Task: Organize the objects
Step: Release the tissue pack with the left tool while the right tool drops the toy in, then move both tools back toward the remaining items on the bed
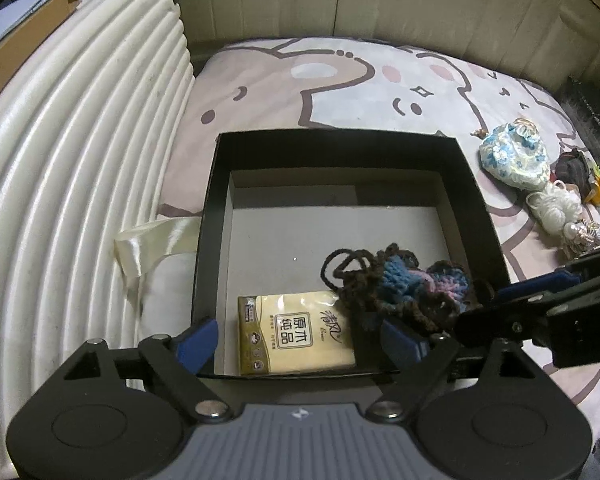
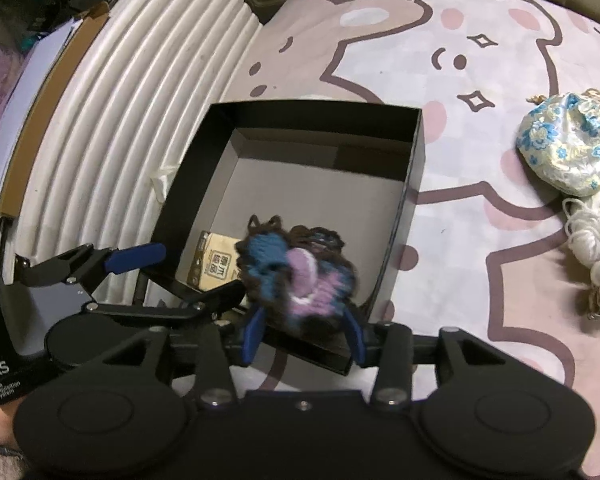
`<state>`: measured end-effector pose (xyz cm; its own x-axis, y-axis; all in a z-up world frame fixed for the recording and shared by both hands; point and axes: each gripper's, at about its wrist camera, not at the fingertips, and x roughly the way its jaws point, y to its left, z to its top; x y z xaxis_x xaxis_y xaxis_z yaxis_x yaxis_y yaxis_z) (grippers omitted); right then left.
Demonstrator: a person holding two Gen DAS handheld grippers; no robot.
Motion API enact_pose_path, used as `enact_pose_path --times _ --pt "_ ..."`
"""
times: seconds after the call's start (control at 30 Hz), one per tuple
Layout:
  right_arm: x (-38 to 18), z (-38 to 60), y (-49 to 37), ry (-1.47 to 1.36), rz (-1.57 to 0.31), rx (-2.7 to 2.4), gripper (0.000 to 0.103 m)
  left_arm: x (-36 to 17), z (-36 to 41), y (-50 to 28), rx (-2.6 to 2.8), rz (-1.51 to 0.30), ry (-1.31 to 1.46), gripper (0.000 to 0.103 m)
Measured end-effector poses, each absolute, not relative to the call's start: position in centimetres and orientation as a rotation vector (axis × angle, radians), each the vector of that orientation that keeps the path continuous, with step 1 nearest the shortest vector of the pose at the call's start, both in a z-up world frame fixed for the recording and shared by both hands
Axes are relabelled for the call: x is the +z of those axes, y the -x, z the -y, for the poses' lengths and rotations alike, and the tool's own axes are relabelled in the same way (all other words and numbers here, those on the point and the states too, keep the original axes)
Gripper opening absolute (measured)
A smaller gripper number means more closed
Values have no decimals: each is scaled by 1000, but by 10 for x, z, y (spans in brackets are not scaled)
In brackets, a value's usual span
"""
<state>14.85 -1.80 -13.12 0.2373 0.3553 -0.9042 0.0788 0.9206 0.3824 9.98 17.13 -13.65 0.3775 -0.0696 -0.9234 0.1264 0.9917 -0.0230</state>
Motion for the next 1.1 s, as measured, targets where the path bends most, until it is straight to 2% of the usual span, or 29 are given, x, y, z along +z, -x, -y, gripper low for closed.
enact_pose_path --times 0.2,0.4,0.5,0.73,0.8,0.87,1.1 --pt "-120 26 -143 -389 -1294 180 46 -127 -170 -97 -115 -1166 -54 89" --pt "-101 37 -138 -389 -1217 177 52 -115 -172 -91 -98 -1154 -31 91" --pt "-94 39 -135 -386 -1196 184 57 -109 -173 -89 -85 -1148 -19 93" --pt "-81 42 -126 -337 -1129 182 84 -90 -172 -84 -61 -1112 -29 102" --pt "-78 44 -124 -330 -1114 181 85 -85 -171 -82 -57 -1103 -32 103" --pt "-76 45 -122 -315 -1102 170 94 -81 -170 -81 -56 -1098 -35 103" --pt "-72 55 -115 -265 -1059 122 103 -69 -170 -80 -46 -1080 -29 103"
